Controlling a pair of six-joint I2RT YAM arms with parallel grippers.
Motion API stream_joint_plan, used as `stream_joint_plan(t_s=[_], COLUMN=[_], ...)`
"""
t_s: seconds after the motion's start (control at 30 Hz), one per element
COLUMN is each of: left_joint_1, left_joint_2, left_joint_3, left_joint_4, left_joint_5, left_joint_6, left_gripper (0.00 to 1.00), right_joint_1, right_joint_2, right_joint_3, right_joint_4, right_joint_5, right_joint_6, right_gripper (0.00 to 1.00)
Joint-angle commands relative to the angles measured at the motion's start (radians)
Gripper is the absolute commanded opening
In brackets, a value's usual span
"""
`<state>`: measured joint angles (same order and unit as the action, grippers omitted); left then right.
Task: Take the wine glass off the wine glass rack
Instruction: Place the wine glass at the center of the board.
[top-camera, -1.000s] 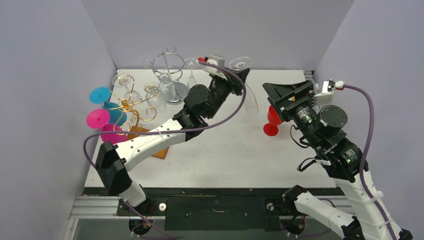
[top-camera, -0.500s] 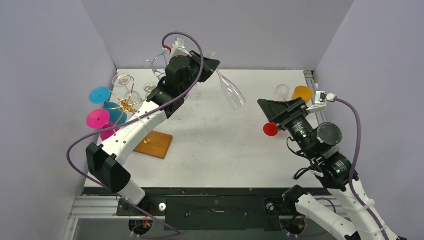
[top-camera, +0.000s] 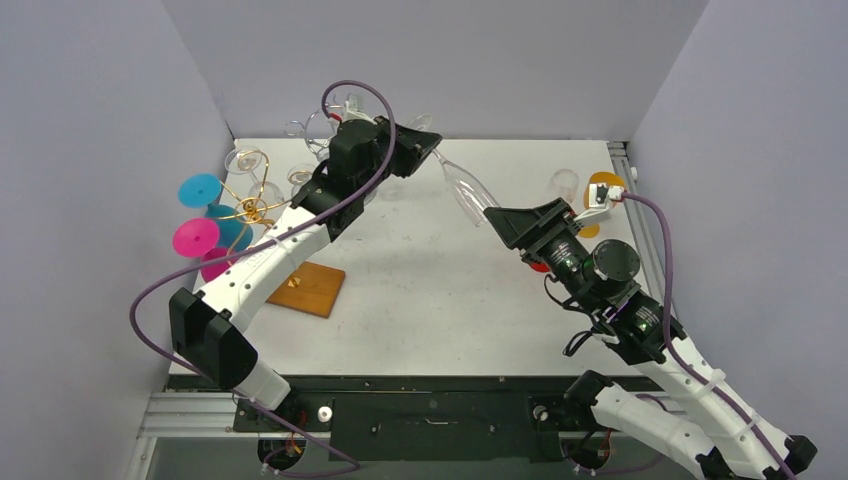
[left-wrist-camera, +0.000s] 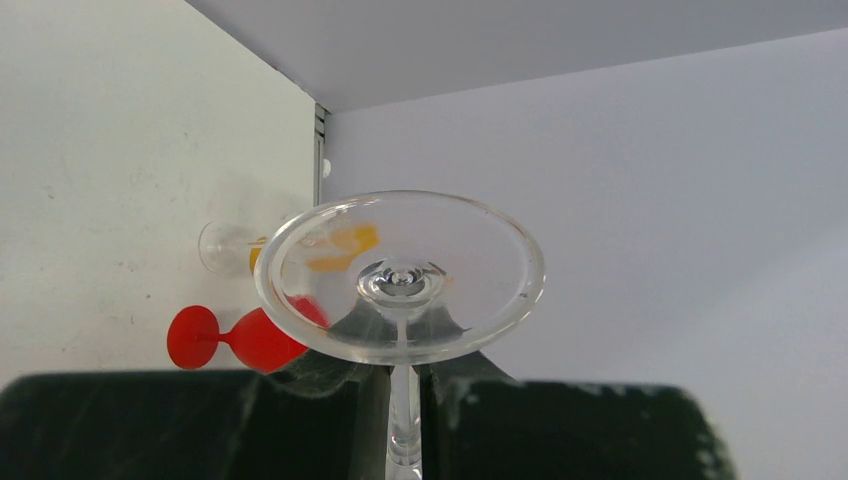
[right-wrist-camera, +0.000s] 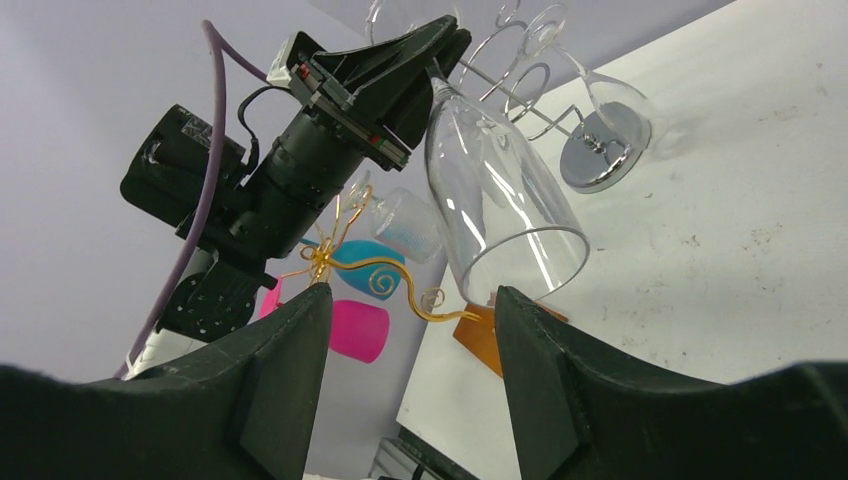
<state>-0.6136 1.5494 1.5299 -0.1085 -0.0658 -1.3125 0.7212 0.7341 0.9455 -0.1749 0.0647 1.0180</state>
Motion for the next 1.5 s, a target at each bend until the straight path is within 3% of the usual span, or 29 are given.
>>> stream_joint_plan(t_s=[0.0, 0.77, 1.0, 1.1, 1.17, 1.27, 1.4, 1.47], left_joint_1=[0.003, -0.028, -0.043, -0.047, -0.044, -0.04, -0.04, -0.04], left_joint_2=[-0.056, -0.115, -0.124, -0.132, -0.135, -0.133, -0.134, -0.139], left_joint_3=[0.002, -0.17, -0.171, -0.194, -0.213, -0.219, -0.196, -0.187], left_joint_4=[0.074, 0.249, 0.269, 0.3, 0.344, 0.358, 0.31, 0.279], left_joint_5=[0.024, 0.016, 0.035, 0.056, 0.09, 0.122, 0.144, 0.145], left_joint_6=[-0.045, -0.081, -0.052, -0.059, -0.062, -0.061, -0.012, 0.015], left_gripper=[0.0, 0.0, 0.0, 0.0, 0.0, 0.13, 0.51, 0.63], right_joint_1=[0.006, 0.011, 0.01, 0.007, 0.006, 0.006, 0.006, 0.006], right_joint_2=[0.013, 0.14, 0.159, 0.162, 0.164, 0.164, 0.158, 0.159], right_joint_3=[-0.024, 0.025, 0.04, 0.047, 0.058, 0.09, 0.138, 0.163], right_joint_4=[0.084, 0.166, 0.166, 0.167, 0.166, 0.159, 0.113, 0.085], right_joint_5=[0.043, 0.072, 0.065, 0.069, 0.072, 0.1, 0.157, 0.185], right_joint_6=[0.009, 0.047, 0.044, 0.044, 0.041, 0.029, -0.003, -0.021], right_gripper=[0.56, 0.36, 0.16, 0.01, 0.0, 0.0, 0.0, 0.0])
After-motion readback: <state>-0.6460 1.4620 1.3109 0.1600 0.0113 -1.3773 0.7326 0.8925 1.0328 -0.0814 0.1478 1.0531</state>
